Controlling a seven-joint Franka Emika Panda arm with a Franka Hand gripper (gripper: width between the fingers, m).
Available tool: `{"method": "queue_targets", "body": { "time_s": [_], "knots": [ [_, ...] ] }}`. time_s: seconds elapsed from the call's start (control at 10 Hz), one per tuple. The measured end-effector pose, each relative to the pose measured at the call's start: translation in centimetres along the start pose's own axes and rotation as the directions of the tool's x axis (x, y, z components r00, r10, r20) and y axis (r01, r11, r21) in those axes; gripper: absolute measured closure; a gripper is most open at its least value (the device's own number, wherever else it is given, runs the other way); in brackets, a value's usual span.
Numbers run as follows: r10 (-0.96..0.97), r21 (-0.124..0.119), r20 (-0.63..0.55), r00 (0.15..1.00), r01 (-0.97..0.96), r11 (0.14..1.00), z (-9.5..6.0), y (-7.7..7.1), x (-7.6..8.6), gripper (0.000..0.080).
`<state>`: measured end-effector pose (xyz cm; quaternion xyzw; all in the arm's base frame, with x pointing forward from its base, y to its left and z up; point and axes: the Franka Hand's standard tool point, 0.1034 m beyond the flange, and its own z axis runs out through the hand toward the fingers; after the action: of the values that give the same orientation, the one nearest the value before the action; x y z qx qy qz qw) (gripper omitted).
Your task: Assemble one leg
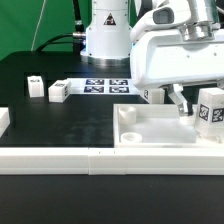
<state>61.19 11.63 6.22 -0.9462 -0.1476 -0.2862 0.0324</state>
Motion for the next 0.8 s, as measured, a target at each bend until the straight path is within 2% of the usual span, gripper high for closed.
{"method": "queue_targets", "body": {
  "time_s": [0.5, 0.8],
  "knots": [
    [0.0, 0.001, 0.004, 1.0, 0.0, 1.0, 0.0, 0.0, 0.0, 0.0151],
    [-0.004, -0.003, 0.003, 1.0, 0.004, 1.0, -1.6, 0.5, 1.8, 0.0151]
  ]
}}
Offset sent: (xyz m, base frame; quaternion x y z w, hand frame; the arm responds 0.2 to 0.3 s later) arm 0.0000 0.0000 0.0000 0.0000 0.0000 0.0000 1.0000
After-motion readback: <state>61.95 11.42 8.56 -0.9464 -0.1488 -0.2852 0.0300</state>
